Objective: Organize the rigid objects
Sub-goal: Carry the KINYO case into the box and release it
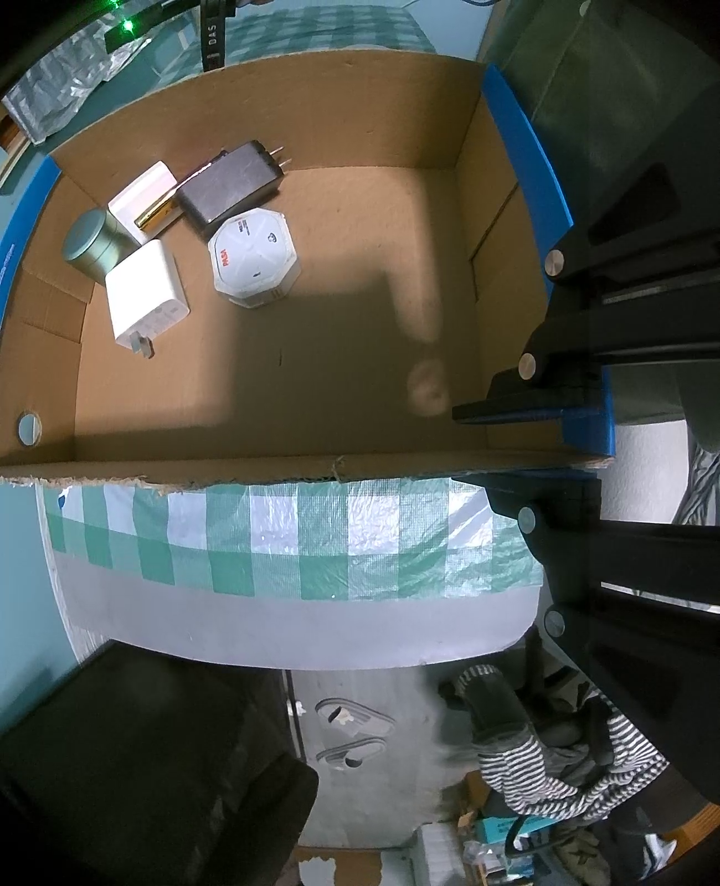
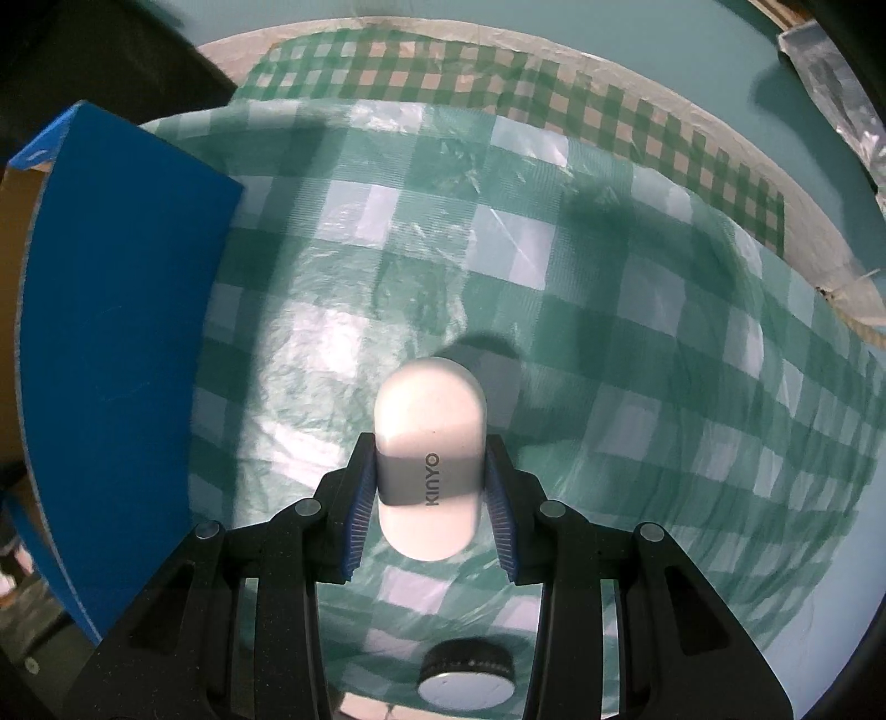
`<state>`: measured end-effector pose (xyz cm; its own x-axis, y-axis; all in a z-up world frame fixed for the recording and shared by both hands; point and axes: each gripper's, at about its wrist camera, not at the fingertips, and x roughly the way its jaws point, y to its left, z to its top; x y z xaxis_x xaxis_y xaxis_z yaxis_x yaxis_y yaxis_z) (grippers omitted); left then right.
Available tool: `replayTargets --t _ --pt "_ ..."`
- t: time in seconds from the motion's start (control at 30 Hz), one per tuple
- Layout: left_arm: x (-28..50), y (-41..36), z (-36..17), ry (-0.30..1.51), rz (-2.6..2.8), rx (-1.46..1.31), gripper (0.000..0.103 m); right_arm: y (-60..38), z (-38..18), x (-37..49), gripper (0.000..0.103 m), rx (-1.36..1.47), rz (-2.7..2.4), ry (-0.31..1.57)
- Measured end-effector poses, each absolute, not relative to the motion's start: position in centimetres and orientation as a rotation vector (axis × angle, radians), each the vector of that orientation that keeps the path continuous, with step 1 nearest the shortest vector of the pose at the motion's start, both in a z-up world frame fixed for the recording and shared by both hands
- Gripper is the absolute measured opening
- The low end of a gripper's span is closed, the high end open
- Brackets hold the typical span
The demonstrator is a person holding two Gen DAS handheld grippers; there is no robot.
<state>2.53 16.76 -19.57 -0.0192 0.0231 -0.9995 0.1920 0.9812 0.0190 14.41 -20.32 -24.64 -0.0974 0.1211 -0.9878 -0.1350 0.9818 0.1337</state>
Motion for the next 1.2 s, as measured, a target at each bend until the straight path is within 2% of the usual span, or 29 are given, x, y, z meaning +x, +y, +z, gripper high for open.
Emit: replayTargets --t 0.53,1.2 --pt "2.7 16.8 -19.6 1.586 -0.141 0.165 0.012 -17.4 -19.6 13.0 0.037 -0.003 0.245 1.603" --pt "2.6 16.6 -19.5 1.577 -0.156 0.167 0.012 -8.8 -12.4 12.0 0.037 -0.075 0.472 1.487"
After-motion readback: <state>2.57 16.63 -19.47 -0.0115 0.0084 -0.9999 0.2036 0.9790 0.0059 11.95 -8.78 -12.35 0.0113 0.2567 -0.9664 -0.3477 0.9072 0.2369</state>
